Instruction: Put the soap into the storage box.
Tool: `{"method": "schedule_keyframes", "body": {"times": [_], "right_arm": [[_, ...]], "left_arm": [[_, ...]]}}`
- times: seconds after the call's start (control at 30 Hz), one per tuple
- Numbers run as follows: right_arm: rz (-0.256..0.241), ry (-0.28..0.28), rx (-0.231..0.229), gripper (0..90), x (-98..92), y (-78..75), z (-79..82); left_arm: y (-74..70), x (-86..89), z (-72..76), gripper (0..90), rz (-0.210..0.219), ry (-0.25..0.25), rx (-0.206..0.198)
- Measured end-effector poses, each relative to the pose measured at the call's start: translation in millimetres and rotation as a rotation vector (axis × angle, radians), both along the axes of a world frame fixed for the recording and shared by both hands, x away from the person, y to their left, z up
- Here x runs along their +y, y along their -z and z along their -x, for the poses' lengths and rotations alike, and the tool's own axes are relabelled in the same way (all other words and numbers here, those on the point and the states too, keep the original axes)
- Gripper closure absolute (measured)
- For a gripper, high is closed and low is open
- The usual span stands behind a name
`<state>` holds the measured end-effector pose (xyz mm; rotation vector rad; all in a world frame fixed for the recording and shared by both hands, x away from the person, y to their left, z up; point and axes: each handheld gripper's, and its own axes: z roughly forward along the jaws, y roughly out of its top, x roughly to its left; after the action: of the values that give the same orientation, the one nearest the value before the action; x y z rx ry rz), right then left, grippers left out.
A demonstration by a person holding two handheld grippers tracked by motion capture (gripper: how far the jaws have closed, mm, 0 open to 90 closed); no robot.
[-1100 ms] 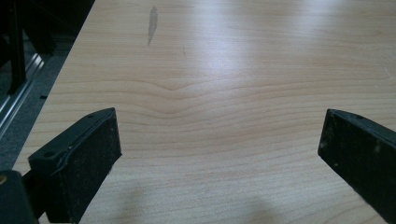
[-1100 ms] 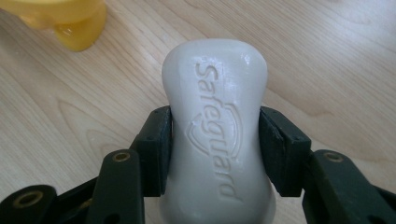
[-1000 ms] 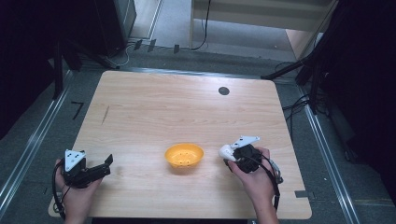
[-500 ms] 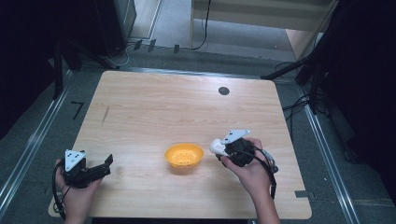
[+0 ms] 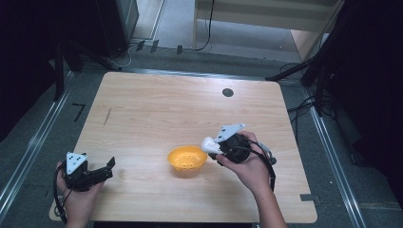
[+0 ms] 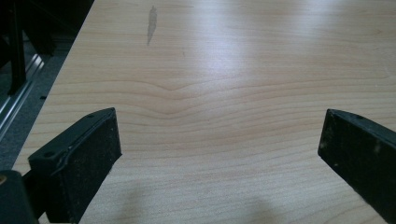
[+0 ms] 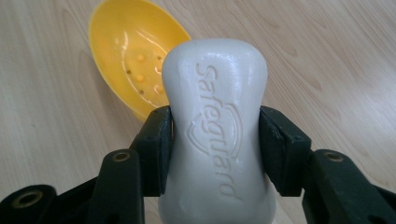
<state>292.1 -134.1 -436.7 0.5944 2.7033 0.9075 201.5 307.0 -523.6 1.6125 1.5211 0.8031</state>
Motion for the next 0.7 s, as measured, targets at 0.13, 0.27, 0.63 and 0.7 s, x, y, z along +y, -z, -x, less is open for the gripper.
{"method": "schedule_keyframes", "body": {"times": [0.13, 0.27, 0.63, 0.7], "right_arm": [[-0.009, -0.069, 0.006, 50.0, 12.0, -3.4, -2.6], [0.012, -0.117, 0.002, 50.0, 21.5, -2.9, -4.9], [0.04, -0.248, 0.014, 49.9, 45.4, 5.3, -9.8], [0.045, -0.266, 0.015, 49.9, 48.2, 5.3, -10.9]], "left_arm": [[0.0, 0.1, 0.3, 0.0, 0.0, 0.001, -0.002], [0.0, 0.1, 0.3, 0.0, 0.0, 0.001, -0.003], [-0.1, 0.0, 0.4, 0.0, 0.0, 0.0, -0.003], [-0.1, -0.1, 0.4, 0.0, 0.0, 0.0, -0.003]]}}
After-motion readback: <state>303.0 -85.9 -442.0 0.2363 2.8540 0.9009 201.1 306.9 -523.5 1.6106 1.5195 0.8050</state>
